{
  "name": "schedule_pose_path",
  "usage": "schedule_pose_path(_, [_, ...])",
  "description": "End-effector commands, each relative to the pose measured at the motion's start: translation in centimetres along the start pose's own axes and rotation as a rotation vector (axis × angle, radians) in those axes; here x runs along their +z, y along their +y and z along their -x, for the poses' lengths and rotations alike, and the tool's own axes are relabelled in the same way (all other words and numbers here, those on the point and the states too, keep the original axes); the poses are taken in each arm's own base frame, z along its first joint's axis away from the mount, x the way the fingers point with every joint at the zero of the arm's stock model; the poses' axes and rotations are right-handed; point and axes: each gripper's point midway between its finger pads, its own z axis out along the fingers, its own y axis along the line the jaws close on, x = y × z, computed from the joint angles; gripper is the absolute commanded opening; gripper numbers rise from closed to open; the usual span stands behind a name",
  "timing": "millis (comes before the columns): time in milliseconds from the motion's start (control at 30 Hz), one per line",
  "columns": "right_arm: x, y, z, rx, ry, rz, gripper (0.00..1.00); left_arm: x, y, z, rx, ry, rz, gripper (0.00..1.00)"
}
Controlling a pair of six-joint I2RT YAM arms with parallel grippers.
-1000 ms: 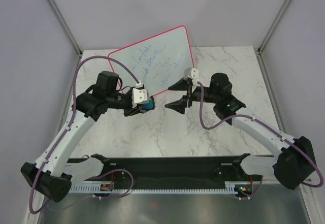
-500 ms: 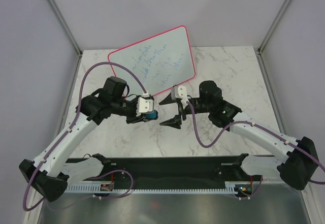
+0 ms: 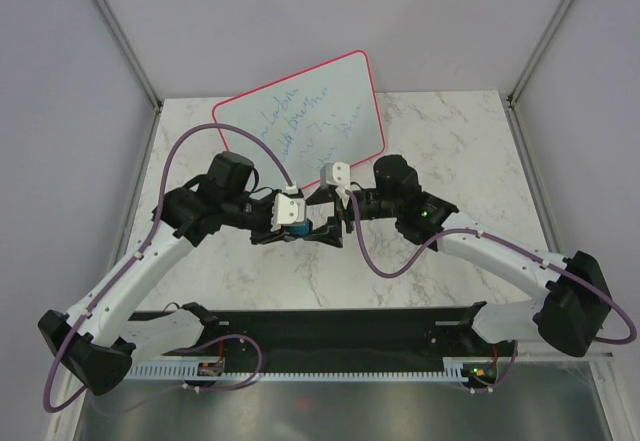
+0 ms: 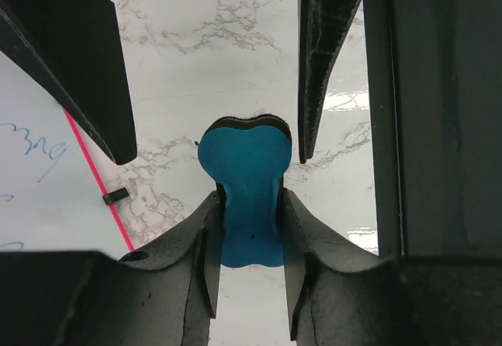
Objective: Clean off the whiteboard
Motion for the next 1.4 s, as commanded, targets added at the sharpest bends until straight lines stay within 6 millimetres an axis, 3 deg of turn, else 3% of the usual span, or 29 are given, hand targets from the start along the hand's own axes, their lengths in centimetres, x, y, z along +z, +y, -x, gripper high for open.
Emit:
schedule_pose_path(0, [0.5, 0.0, 1.6, -0.019, -0.033, 0.018, 0.82, -0.1, 0.2, 0.4, 0.024, -0.001, 0.005, 0.02])
schedule_pose_path(167, [0.6, 0.0, 0.8, -0.008, -0.009, 0.016, 0.8, -0.1, 0.2, 0.4, 0.026, 0.0, 0.011, 0.02])
schedule_pose_path(300, [0.7, 0.3, 0.4, 0.006, -0.002, 0.027, 0.57, -0.2, 0.3, 0.5, 0.029, -0.004, 0.013, 0.02])
schedule_pose_path(333, [0.6, 0.3, 0.4, 0.007, -0.002, 0.027, 0.47, -0.1, 0.3, 0.5, 0.027, -0.004, 0.011, 0.02])
schedule_pose_path(500, [0.5, 0.5, 0.5, 0.007, -0.002, 0.035, 0.2, -0.1, 0.4, 0.3, 0.028, 0.001, 0.017, 0.05])
schedule_pose_path(600, [0.3, 0.5, 0.5, 0.005, -0.001, 0.021, 0.07, -0.3, 0.6, 0.2, 0.029, 0.003, 0.044, 0.43])
schedule_pose_path(633, [0.3, 0.4, 0.6, 0.003, -0.003, 0.015, 0.0, -0.3, 0.5, -0.1, 0.026, 0.007, 0.047, 0.63])
schedule_pose_path(700, [0.0, 0.1, 1.0, -0.004, -0.013, -0.01, 0.0, -0.5, 0.9, -0.3, 0.027, -0.002, 0.074, 0.72])
schedule_pose_path(767, [-0.5, -0.1, 1.6, -0.015, -0.026, -0.041, 0.0, -0.8, 0.9, -0.5, 0.009, -0.024, 0.083, 0.98])
schedule_pose_path(867, [-1.4, -0.7, 2.2, -0.029, -0.057, -0.112, 0.0, -2.3, 1.9, 0.1, -0.045, -0.112, 0.111, 0.99])
schedule_pose_path(933, [-2.7, -1.7, 4.2, -0.053, -0.136, -0.212, 0.0, -3.8, 3.0, 0.8, -0.11, -0.171, 0.152, 0.99])
schedule_pose_path(967, [-3.2, -1.9, 3.4, -0.042, -0.142, -0.252, 0.0, -4.1, 3.3, 1.0, -0.139, -0.183, 0.163, 0.99])
schedule_pose_path(1000, [-3.8, -2.2, 4.9, -0.059, -0.216, -0.293, 0.0, -4.4, 3.6, 1.3, -0.167, -0.198, 0.173, 0.99])
schedule_pose_path(1100, [-6.1, -2.2, 7.0, -0.122, -0.385, -0.386, 0.0, -5.1, 4.1, 3.6, -0.275, -0.281, 0.155, 0.99])
schedule_pose_path(1267, [-7.6, -1.5, 8.8, -0.19, -0.538, -0.414, 0.0, -7.4, 4.7, 9.4, -0.475, -0.464, 0.033, 0.95])
schedule_pose_path(1367, [-8.5, -1.5, 10.0, -0.232, -0.602, -0.438, 0.0, -8.0, 5.4, 11.2, -0.57, -0.514, -0.018, 0.9])
